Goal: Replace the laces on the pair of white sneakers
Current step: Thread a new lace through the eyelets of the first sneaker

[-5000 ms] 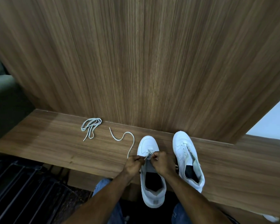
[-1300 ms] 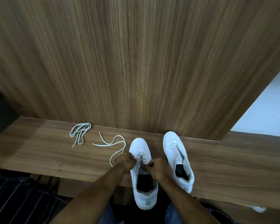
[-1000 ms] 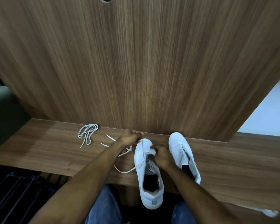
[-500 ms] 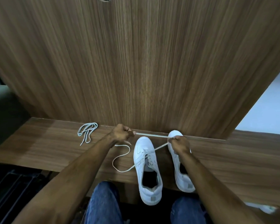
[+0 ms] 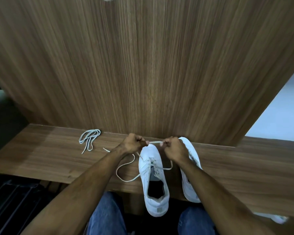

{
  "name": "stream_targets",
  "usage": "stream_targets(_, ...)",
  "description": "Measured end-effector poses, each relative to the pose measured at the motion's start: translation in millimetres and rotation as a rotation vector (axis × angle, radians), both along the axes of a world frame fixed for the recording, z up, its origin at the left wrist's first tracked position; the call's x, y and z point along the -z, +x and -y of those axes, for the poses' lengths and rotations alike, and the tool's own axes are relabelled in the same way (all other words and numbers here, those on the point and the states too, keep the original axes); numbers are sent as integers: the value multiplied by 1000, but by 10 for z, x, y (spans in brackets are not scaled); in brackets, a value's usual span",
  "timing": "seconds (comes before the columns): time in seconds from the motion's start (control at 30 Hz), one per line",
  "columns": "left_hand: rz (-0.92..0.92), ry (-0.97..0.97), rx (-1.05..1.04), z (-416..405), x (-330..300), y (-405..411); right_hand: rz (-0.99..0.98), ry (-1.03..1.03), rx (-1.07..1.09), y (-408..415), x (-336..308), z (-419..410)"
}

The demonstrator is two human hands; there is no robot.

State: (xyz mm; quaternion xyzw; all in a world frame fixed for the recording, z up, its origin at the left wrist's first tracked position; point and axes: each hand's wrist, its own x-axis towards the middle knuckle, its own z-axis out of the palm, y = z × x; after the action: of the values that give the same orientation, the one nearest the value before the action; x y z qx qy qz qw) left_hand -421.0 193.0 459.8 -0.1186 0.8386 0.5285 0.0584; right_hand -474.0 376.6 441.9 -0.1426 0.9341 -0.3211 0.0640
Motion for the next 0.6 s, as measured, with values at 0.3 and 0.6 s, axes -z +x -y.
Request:
stream_targets(0.3,-76,227,-486,335,140,201,23,-134,306,-166,116,-439)
stream_targets(0.6,-309,384,-761,189,-21,-1,-11,-499,53,-286,-322,-81)
